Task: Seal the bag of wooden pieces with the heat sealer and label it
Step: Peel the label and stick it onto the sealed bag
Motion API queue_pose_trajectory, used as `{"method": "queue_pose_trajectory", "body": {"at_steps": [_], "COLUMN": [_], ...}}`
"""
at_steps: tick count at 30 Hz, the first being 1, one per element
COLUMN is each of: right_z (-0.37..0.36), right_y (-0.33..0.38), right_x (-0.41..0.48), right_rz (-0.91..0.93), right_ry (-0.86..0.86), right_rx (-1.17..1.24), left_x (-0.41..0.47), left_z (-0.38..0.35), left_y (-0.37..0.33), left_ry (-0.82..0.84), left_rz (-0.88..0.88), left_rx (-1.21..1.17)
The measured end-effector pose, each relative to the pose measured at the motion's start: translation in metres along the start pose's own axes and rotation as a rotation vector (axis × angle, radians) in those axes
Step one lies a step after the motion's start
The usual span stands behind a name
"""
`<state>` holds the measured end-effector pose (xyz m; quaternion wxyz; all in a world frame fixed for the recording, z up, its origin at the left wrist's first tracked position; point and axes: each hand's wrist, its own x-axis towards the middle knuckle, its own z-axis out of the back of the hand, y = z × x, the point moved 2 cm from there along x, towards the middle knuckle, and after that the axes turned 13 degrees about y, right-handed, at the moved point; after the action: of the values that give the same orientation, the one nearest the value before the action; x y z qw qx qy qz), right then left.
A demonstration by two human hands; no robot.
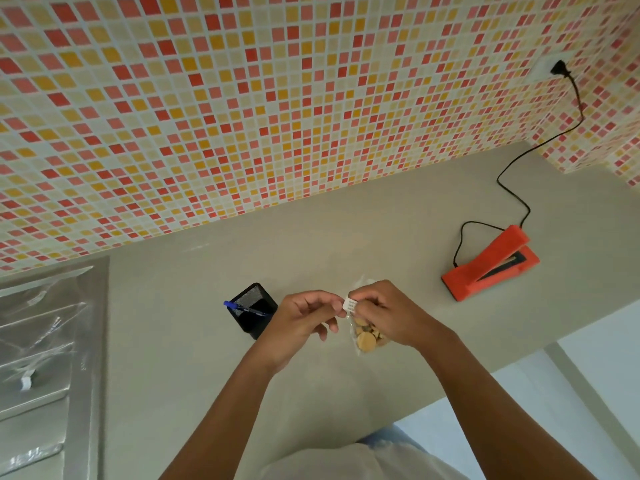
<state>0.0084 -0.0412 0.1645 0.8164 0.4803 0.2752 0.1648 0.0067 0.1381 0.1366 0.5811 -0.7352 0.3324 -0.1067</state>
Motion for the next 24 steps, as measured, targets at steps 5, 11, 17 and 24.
{"method": "queue_pose_trajectory", "body": {"at_steps": [5,11,17,24], "right_z": [0.024,0.058,0.086,0.106], "right_y": [0.002,-0.001,-0.006,-0.021], "right_x": [-0.007,-0.014,-0.018,-0.018], "right_rz": [0.016,0.022,0.028,0.051], "right_ry": [0.057,0.164,0.215,0.274], "right_rx": [0.044,0.033,-0.008,-0.010], "left_x": [0.011,0.030,0.051,0.067], "left_z": [-0.019,-0.046,-0.067,-0.085], "left_y": [-0.006,-0.012,-0.016,-0.017], "left_ry": [0.031,0.035,-0.004,-0.032], "left_rz": [-0.023,-0.065,-0.081,-0.103], "left_rx": [-0.036,-0.079,-0.096,-0.119]}}
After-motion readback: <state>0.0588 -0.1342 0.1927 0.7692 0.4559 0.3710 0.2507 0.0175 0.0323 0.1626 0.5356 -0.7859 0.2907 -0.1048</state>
